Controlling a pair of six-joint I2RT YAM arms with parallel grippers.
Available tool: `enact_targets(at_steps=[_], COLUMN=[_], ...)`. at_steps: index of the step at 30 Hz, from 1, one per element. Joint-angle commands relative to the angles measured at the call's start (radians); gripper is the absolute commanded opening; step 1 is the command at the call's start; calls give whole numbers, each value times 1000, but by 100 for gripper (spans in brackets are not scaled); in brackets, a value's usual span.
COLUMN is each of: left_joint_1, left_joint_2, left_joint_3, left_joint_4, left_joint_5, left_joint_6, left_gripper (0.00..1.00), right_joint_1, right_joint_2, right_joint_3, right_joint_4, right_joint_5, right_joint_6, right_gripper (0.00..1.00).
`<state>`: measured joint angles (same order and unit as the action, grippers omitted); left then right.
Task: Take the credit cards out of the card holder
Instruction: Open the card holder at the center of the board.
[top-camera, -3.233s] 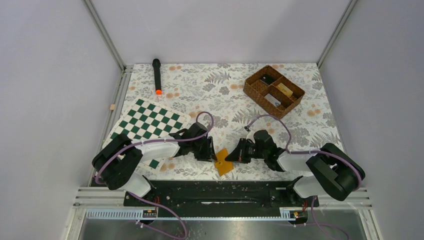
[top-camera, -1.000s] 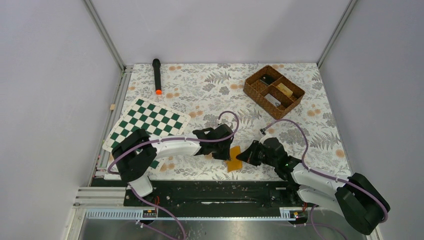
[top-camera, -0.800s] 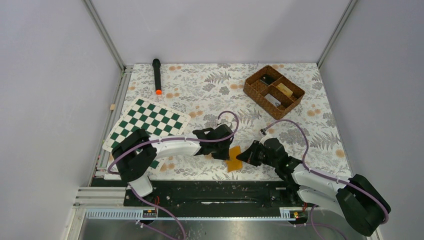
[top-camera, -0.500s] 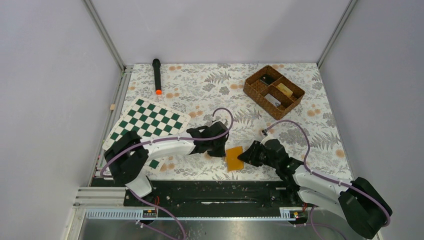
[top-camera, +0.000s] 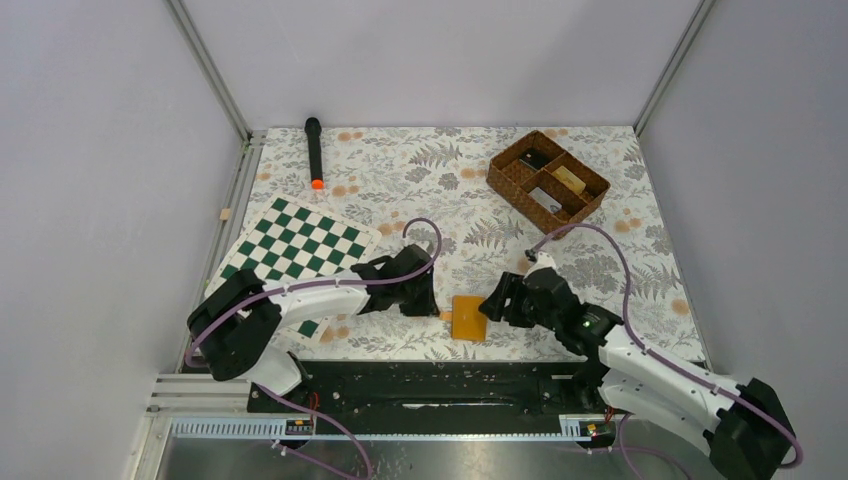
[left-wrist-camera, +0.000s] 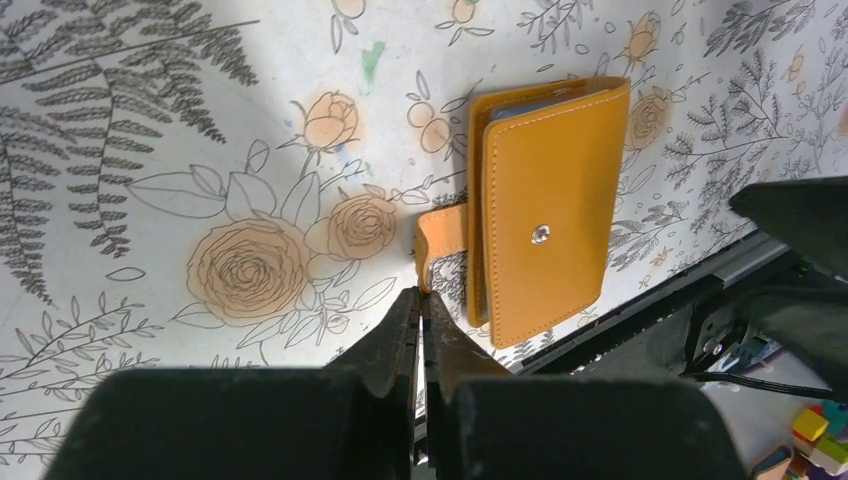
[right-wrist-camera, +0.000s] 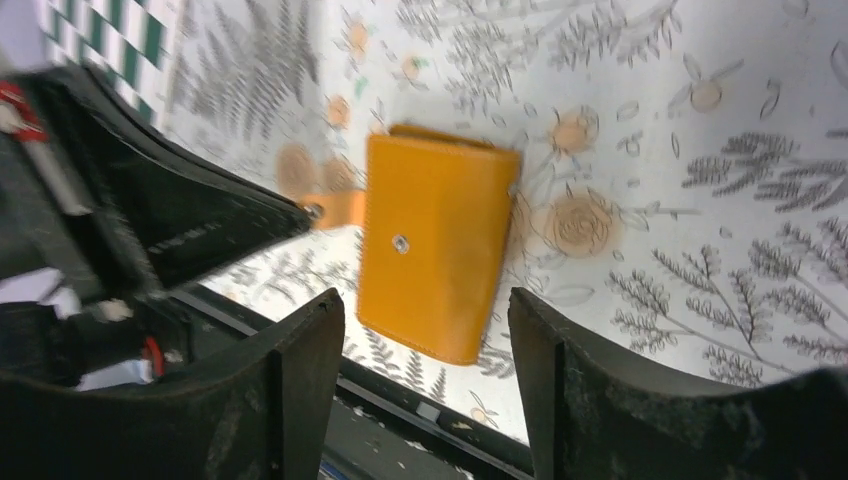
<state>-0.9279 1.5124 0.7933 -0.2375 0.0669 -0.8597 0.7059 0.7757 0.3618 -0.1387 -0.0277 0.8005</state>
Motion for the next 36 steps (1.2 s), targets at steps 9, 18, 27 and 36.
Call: enact_targets(at_steps=[9,18,27,36], left_joint_1=[38,50,53,53], left_joint_2=[-67,-79,-104,-111], left_joint_3=[-114,-171,-197,-209], left_joint_4=[93,175,177,187], left_joint_5=[75,135,127,127], left_joint_6=[-34,-69,-73,-81], left_gripper=[0,0,0,0], right_joint_1=[378,514,544,564], right_joint_2=[315,589,742,820], right_joint_3=[220,417,509,554], right_joint_4=[-150,-286,-386,-416], right_joint_5=[429,624,697,727], right_joint_6=[12,5,39,52], right_gripper=[90,99,99,99])
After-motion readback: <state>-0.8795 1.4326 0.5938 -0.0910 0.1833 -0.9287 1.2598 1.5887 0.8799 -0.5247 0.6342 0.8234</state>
